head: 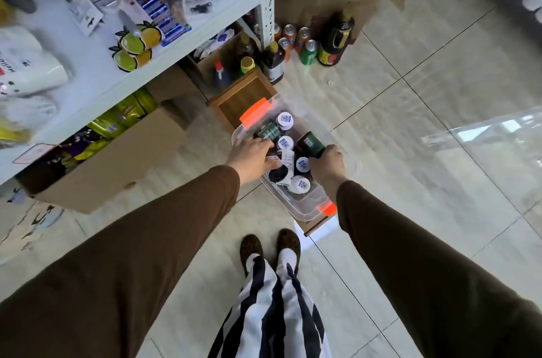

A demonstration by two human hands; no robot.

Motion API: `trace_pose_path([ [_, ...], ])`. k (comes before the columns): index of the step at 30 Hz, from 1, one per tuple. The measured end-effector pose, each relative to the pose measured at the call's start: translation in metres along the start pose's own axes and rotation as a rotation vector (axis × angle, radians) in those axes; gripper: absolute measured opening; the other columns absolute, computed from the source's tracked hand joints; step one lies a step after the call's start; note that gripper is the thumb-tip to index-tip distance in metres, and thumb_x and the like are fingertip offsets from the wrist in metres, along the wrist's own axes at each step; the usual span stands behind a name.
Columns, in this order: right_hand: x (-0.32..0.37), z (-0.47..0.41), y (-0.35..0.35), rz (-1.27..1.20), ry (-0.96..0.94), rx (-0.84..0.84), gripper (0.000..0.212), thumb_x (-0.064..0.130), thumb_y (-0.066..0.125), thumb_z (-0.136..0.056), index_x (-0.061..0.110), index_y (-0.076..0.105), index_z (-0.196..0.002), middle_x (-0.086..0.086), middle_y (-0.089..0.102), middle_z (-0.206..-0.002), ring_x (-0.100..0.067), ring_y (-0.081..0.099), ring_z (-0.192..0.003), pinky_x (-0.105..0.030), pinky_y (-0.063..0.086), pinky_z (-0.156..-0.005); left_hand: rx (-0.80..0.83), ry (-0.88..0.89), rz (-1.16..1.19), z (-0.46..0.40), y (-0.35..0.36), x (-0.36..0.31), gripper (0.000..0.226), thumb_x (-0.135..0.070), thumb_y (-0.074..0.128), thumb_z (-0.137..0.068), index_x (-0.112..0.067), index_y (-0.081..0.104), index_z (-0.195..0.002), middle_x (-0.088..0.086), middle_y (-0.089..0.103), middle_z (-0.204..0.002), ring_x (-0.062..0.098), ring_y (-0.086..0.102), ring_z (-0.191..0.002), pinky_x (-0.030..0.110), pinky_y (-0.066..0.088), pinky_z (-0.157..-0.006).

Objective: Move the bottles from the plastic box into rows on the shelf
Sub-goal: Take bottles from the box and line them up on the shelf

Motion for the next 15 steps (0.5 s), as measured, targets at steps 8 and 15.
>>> trace_pose_path([
  [8,-0.001,-0.009,0.019,-0.042,0.056,-0.017,0.049,0.027,0.057,-0.088,0.012,0.044,-0.133,-0.015,0.044,-0.133,-0.036,0.041,-0.122,-0.041,0.036,-0.103,0.120,-0.044,-0.104,-0.008,0.014,0.000,0.084,-0.087,0.036,-0.076,-0.016,0.049,-0.119,0.006,0.063,-0.123,0.024,0.054,-0.118,0.043,0.031,-0.102],
  [15,-0.004,-0.009,0.026,-0.241,0.093,0.022,0.042,0.031,0.057,-0.086,0.025,0.038,-0.123,0.001,0.048,-0.094,-0.034,0.044,-0.118,-0.042,0.042,-0.097,0.206,-0.069,-0.031,-0.014,0.013,-0.003,0.096,-0.084,0.055,-0.069,-0.010,0.039,-0.128,0.009,0.064,-0.122,0.025,0.058,-0.114,0.043,0.029,-0.099],
])
Point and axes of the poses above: each hand's wrist, its own z-axis away from the middle knuckle, its own y-axis out of the palm, x = y × z, the point moved 2 cm from there along -z, towards the middle knuckle
